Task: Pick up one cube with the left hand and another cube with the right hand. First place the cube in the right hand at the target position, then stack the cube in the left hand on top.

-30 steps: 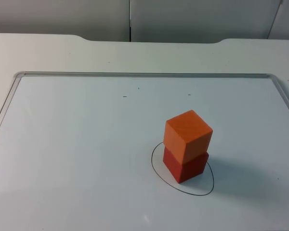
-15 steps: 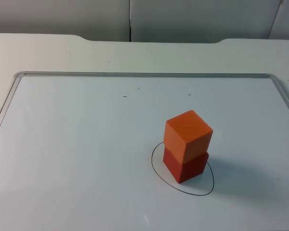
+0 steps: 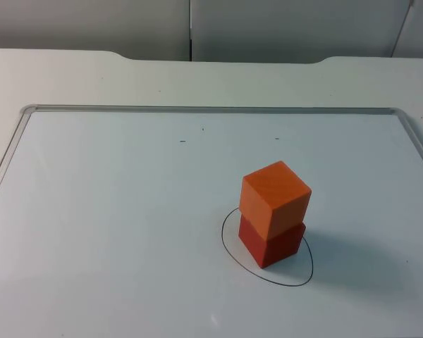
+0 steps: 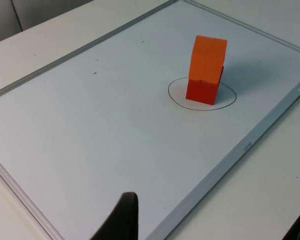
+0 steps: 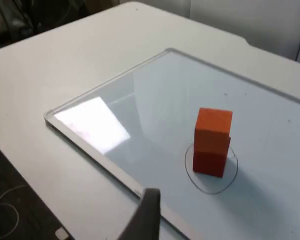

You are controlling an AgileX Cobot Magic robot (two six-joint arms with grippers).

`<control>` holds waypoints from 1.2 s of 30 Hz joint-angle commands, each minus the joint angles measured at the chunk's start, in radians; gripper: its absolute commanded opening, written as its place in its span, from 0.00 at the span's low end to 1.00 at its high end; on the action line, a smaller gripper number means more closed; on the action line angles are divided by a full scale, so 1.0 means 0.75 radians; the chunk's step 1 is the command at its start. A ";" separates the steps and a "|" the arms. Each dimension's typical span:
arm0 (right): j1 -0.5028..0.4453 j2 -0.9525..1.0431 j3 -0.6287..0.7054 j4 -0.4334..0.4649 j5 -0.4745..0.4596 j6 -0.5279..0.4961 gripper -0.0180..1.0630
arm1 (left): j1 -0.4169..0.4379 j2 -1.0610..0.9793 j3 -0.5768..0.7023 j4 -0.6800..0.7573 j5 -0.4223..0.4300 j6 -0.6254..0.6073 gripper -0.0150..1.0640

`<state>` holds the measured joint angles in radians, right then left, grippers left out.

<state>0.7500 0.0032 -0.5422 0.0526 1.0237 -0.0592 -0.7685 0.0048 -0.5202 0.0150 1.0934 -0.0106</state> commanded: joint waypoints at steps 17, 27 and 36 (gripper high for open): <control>0.005 -0.004 0.041 -0.183 0.074 0.175 0.78 | -0.004 -0.006 0.010 -0.020 -0.020 0.006 0.93; 0.005 -0.004 0.045 -0.142 0.074 0.114 0.78 | -0.004 -0.006 0.010 -0.020 -0.020 0.006 0.93; 0.005 -0.004 0.045 -0.142 0.074 0.114 0.78 | -0.004 -0.006 0.010 -0.020 -0.020 0.006 0.93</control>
<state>0.7547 0.0032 -0.5175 -0.0562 1.0802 0.0345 -0.7685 0.0048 -0.5202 0.0090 1.0896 -0.0070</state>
